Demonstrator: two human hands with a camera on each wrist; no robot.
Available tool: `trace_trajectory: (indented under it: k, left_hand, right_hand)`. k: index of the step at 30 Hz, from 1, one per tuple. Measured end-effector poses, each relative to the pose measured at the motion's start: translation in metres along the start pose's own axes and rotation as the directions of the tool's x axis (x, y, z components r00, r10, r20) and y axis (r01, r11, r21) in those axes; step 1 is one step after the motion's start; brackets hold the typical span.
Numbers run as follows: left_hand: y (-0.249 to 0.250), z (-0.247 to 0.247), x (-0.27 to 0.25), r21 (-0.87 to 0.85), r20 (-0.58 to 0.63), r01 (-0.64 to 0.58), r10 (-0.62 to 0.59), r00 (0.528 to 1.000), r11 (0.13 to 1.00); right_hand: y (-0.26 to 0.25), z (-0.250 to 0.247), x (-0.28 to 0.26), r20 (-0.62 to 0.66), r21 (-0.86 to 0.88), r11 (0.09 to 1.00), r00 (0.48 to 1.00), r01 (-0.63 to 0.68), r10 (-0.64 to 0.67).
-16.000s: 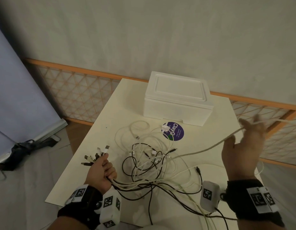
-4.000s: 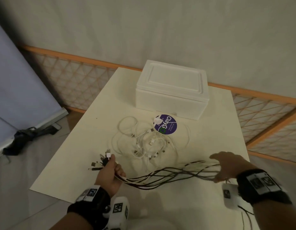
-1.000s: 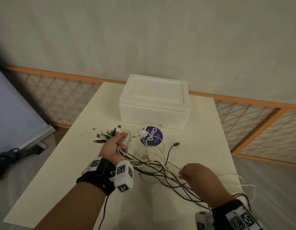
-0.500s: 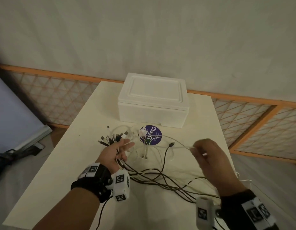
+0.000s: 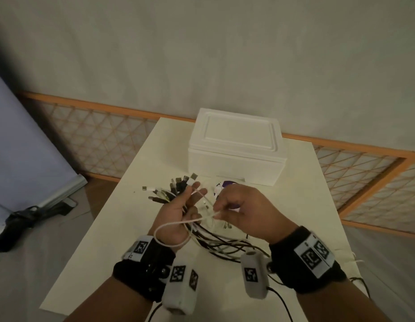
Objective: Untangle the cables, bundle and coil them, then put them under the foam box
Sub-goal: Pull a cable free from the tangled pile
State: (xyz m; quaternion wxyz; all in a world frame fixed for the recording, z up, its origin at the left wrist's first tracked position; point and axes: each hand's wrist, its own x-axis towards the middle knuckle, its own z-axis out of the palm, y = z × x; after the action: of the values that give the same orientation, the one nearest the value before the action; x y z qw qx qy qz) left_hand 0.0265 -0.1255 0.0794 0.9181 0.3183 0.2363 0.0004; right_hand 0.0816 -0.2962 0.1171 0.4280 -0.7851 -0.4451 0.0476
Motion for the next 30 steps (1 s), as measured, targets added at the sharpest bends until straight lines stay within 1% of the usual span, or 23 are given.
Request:
trace_trajectory:
  k: [1,2,3,4,6,7,8,9,10,11,13,14,17,18,19,20,21,22,23,24,26,28,30]
  left_hand:
    - [0.001,-0.007,0.003,-0.008,-0.035,0.018,-0.018,0.999,1.000]
    - [0.002,-0.010,0.004,-0.005,-0.048,0.043,-0.044,0.998,0.999]
    - [0.002,-0.014,0.004,0.027,-0.041,0.061,-0.060,0.997,0.998]
    - [0.002,-0.016,0.003,0.069,-0.015,0.079,-0.078,0.997,0.995]
    - [-0.001,-0.023,-0.001,0.169,0.075,0.121,-0.135,0.988,0.978]
    - [-0.002,-0.025,-0.004,0.220,0.128,0.141,-0.171,0.977,0.965]
    - [-0.002,-0.027,-0.009,0.278,0.191,0.141,-0.199,0.961,0.950]
    - [-0.002,-0.028,-0.013,0.349,0.266,0.110,-0.211,0.940,0.931]
    - [-0.001,-0.028,-0.018,0.425,0.342,0.051,-0.213,0.915,0.904]
    - [0.001,-0.028,-0.023,0.488,0.408,-0.016,-0.212,0.888,0.873]
    - [0.006,-0.028,-0.028,0.555,0.492,-0.133,-0.194,0.849,0.821]
    - [0.009,-0.031,-0.027,0.553,0.514,-0.165,-0.179,0.839,0.816]
    - [0.016,-0.044,-0.018,0.462,0.591,-0.199,-0.133,0.795,0.864]
    - [0.016,-0.048,-0.016,0.418,0.601,-0.179,-0.123,0.790,0.891]
    - [0.015,-0.050,-0.014,0.372,0.589,-0.144,-0.113,0.800,0.917]
    - [0.013,-0.051,-0.012,0.329,0.542,-0.100,-0.101,0.834,0.939]
    - [0.010,-0.050,-0.008,0.290,0.464,-0.059,-0.086,0.882,0.955]
    - [0.007,-0.049,-0.003,0.249,0.371,-0.030,-0.067,0.926,0.968]
    - [0.003,-0.049,0.002,0.220,0.289,-0.020,-0.046,0.956,0.975]
    - [0.000,-0.046,0.006,0.217,0.217,-0.011,-0.037,0.976,0.976]
    - [-0.002,-0.037,0.011,0.288,0.154,0.000,-0.046,0.987,0.958]
    - [-0.005,-0.029,0.013,0.386,0.150,0.003,-0.066,0.986,0.923]
    - [-0.006,-0.025,0.016,0.460,0.134,0.006,-0.077,0.988,0.888]
  right_hand:
    - [-0.003,0.003,-0.004,0.089,0.005,1.000,0.996,-0.006,0.006]
    - [-0.005,0.007,-0.008,0.147,0.016,1.000,0.989,-0.020,0.018]
    - [-0.005,0.012,-0.012,0.155,0.024,0.998,0.987,-0.056,0.052]
    - [-0.004,0.017,-0.012,0.104,0.036,0.992,0.988,-0.121,0.117]
    - [0.002,0.027,-0.004,-0.071,-0.006,0.970,0.968,-0.244,0.243]
    - [0.006,0.032,0.001,-0.102,-0.041,0.961,0.958,-0.274,0.269]
    - [0.009,0.037,0.007,-0.075,-0.084,0.957,0.960,-0.277,0.271]
    - [0.013,0.042,0.012,-0.002,-0.118,0.963,0.969,-0.244,0.245]
    - [0.016,0.048,0.016,0.078,-0.107,0.971,0.972,-0.212,0.221]
    - [0.019,0.052,0.018,0.155,-0.052,0.970,0.958,-0.237,0.242]
    - [0.018,0.055,0.022,0.250,0.073,0.929,0.908,-0.364,0.336]
    - [0.022,0.056,0.024,0.271,0.062,0.915,0.889,-0.400,0.370]
    - [0.044,0.050,0.029,0.219,-0.279,0.869,0.854,-0.410,0.473]
    - [0.051,0.047,0.029,0.203,-0.326,0.849,0.847,-0.415,0.492]
    - [0.057,0.043,0.031,0.169,-0.323,0.842,0.849,-0.433,0.501]
    - [0.058,0.038,0.034,0.118,-0.278,0.846,0.857,-0.456,0.501]
    - [0.058,0.033,0.036,0.053,-0.201,0.856,0.867,-0.477,0.495]
    - [0.053,0.029,0.038,-0.015,-0.113,0.876,0.882,-0.470,0.471]
    - [0.047,0.024,0.041,-0.058,-0.032,0.893,0.893,-0.449,0.447]
    - [0.040,0.022,0.044,-0.069,0.007,0.904,0.902,-0.428,0.427]
    - [0.028,0.022,0.048,-0.034,-0.025,0.921,0.921,-0.389,0.388]
    - [0.021,0.024,0.049,-0.001,-0.077,0.926,0.928,-0.371,0.372]
    - [0.014,0.022,0.048,-0.033,-0.075,0.931,0.934,-0.358,0.357]
